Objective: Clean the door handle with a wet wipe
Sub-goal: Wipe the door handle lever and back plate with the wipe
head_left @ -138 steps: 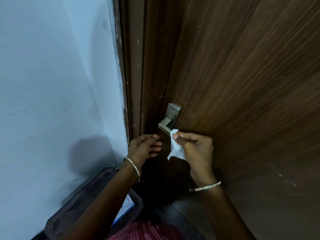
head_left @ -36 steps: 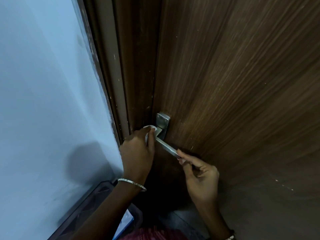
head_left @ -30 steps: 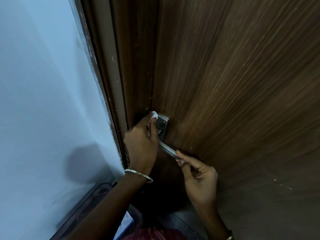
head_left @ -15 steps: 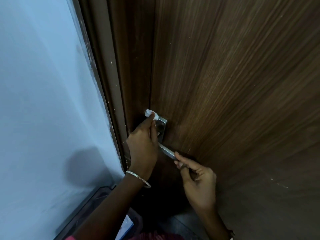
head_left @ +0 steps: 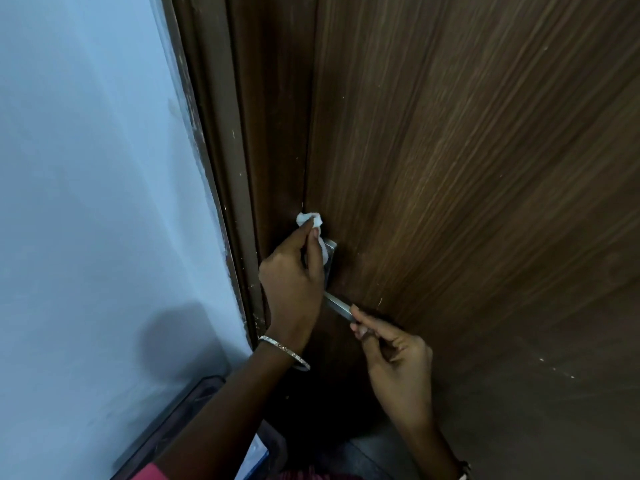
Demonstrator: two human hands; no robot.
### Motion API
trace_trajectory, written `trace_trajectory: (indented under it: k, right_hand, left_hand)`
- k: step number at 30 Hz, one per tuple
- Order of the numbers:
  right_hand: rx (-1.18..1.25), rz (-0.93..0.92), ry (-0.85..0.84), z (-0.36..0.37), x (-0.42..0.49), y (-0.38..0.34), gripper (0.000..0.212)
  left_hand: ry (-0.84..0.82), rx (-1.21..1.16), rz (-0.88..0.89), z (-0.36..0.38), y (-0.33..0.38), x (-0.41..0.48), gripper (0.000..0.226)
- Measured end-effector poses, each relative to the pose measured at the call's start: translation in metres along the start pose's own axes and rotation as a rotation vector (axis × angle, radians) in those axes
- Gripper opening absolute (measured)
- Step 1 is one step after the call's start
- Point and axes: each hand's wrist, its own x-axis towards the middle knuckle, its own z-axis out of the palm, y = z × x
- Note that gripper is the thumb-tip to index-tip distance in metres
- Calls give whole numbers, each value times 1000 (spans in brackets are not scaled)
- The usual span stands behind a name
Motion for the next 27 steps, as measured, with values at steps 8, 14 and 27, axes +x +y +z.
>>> trace_trajectory:
  k: [8, 14, 27]
  right_hand:
    - [20, 22, -15, -1, -2, 0, 48]
    - [35, 21, -19, -4, 1, -2, 48]
    - [97, 36, 0, -1, -2, 1, 45]
  left_hand:
    - [-71, 206, 144, 5, -15, -12, 38]
    - [-3, 120, 30, 5, -21, -8, 24]
    - [63, 70, 1, -6, -6, 8, 23]
